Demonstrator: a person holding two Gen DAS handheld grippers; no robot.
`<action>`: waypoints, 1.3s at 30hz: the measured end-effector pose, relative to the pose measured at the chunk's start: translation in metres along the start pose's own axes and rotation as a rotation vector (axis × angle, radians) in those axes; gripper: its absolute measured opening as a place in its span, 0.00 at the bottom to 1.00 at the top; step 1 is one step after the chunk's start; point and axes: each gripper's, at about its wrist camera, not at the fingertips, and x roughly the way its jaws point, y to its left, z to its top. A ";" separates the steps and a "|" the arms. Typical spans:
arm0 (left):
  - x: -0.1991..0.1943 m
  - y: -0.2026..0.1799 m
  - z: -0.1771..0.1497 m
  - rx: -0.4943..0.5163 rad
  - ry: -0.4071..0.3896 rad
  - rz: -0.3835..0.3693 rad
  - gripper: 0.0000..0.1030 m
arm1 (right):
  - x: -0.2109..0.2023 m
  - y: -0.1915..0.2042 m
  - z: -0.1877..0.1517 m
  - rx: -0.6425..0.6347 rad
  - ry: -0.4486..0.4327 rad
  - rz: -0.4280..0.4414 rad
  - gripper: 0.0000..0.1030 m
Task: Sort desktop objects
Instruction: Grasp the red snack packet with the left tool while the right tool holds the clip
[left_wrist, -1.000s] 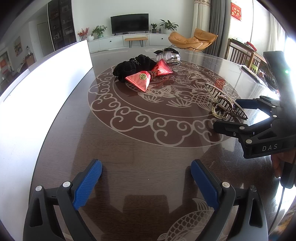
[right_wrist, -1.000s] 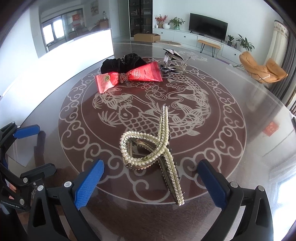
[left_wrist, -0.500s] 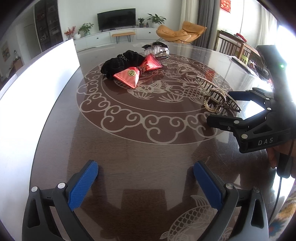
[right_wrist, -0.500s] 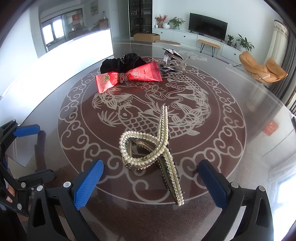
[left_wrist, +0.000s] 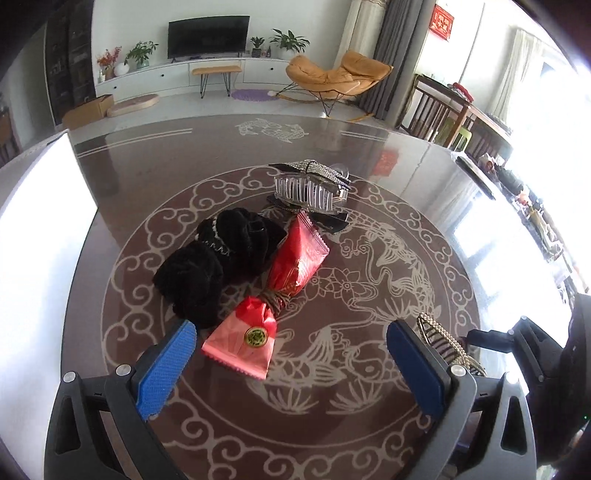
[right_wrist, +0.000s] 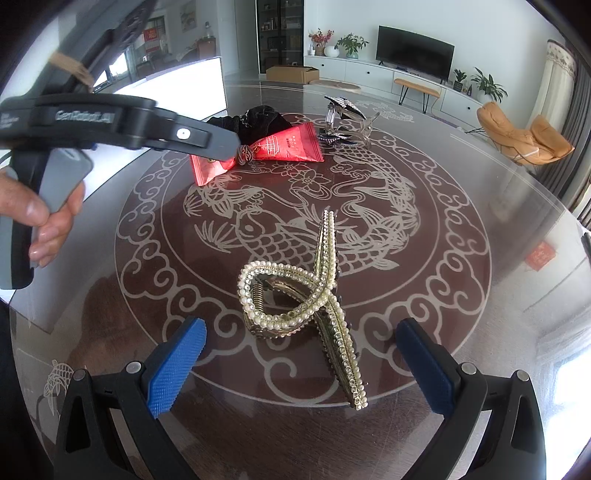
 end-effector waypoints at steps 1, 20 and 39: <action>0.012 -0.002 0.004 0.012 0.030 0.004 1.00 | 0.000 0.000 0.000 0.000 0.000 0.000 1.00; -0.074 0.012 -0.137 -0.128 -0.052 0.069 0.27 | 0.000 0.000 0.000 0.000 0.000 0.000 1.00; -0.083 -0.002 -0.139 -0.066 -0.084 0.104 0.19 | 0.000 -0.016 0.024 0.052 0.041 0.100 0.44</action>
